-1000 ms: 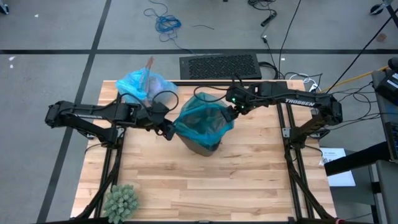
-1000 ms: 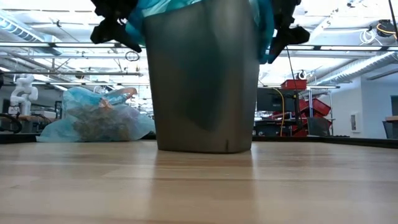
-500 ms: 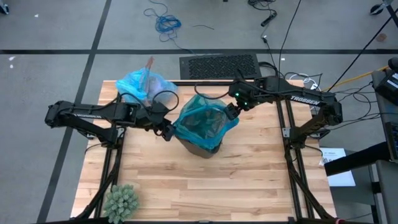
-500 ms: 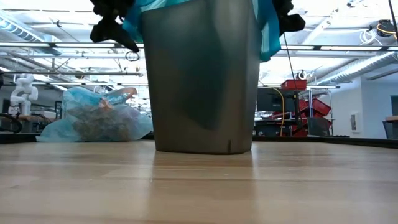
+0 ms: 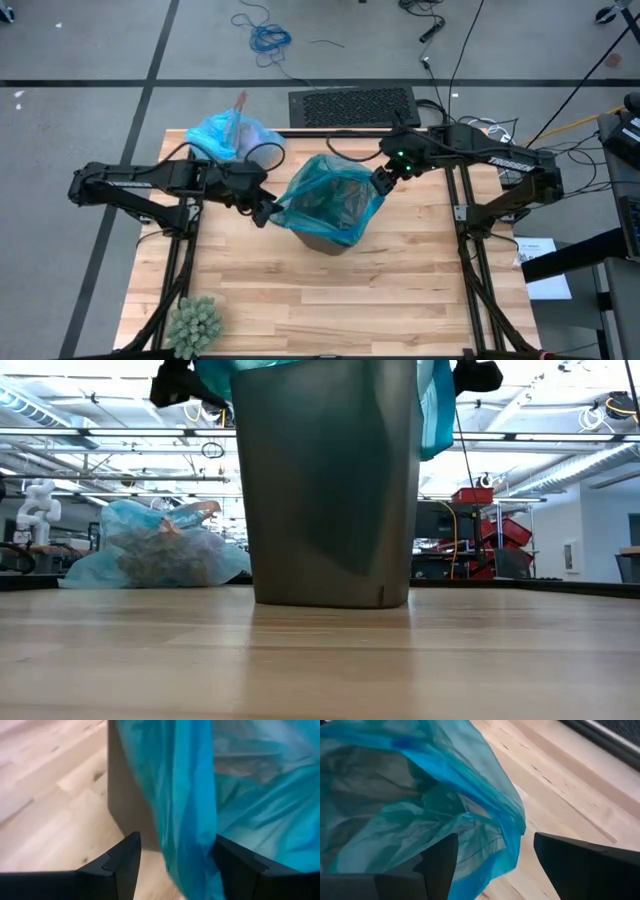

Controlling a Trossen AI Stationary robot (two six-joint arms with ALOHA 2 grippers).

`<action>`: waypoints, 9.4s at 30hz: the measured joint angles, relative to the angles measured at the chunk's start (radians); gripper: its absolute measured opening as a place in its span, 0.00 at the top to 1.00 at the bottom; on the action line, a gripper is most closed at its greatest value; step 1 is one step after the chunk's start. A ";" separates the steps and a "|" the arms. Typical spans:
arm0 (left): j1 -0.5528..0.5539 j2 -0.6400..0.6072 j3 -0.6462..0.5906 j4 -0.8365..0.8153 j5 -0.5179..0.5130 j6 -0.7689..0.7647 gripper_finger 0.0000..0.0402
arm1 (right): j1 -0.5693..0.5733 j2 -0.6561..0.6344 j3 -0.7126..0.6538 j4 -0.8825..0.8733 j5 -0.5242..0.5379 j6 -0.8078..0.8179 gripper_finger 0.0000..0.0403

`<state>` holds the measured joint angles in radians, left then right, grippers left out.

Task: Place trash/remove bag and relplace
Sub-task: Insert the blue trash bag into the black trash bin

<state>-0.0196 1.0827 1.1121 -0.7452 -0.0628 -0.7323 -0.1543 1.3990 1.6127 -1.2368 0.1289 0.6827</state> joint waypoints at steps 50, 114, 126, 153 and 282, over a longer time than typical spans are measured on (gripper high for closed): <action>-0.067 0.176 0.251 0.222 0.133 0.356 0.94 | -0.048 0.266 0.000 0.647 -0.140 -0.918 1.00; -0.332 -0.012 0.251 0.163 -0.398 -0.351 0.97 | -0.173 0.424 0.000 0.695 -0.242 -0.668 1.00; -0.258 0.072 0.360 0.223 -0.204 0.490 0.77 | -0.172 0.424 0.000 0.738 -0.292 -0.694 1.00; -0.140 0.339 0.612 -0.316 0.084 0.882 0.62 | -0.173 0.424 0.000 0.731 -0.297 -0.697 1.00; -0.382 0.361 0.109 0.085 -0.334 0.189 1.00 | -0.189 0.137 0.000 0.596 -0.258 -0.791 0.66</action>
<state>-0.4019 1.4441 1.2209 -0.6602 -0.3965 -0.5436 -0.3435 1.5362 1.6123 -0.6406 -0.1295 -0.1087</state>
